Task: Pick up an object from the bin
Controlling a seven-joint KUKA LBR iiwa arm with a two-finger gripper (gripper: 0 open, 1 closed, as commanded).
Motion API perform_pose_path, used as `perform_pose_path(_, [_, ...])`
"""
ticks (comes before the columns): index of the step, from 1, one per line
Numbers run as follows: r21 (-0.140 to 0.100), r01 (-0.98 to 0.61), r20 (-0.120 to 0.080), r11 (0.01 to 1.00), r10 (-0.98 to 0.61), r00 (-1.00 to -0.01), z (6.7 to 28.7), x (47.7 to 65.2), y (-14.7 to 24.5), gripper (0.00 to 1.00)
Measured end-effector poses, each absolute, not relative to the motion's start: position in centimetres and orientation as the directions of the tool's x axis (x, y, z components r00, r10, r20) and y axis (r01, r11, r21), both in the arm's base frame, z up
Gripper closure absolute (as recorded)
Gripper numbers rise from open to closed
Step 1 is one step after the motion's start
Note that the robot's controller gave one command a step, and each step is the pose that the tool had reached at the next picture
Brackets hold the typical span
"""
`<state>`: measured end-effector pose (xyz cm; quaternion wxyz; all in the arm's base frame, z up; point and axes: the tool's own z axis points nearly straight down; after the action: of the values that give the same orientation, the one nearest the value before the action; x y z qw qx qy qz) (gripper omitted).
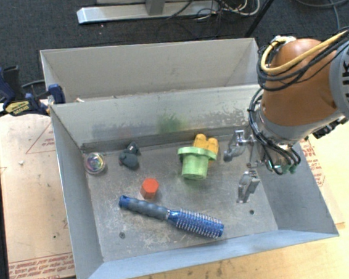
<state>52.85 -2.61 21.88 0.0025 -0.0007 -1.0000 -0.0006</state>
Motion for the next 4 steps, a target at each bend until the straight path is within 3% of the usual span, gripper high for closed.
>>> perform_pose_path(1, [0.002,0.193,-0.007,0.981,0.193,-0.981,7.2,51.6,4.4,0.00])
perform_pose_path(2, [0.002,0.093,-0.003,0.996,0.093,-0.996,10.1,51.3,7.4,0.00])
perform_pose_path(3, [0.002,0.219,-0.002,0.976,0.219,-0.976,11.7,51.7,7.6,0.00])
perform_pose_path(4, [0.004,0.251,-0.009,0.968,0.251,-0.968,7.3,50.8,8.1,0.00])
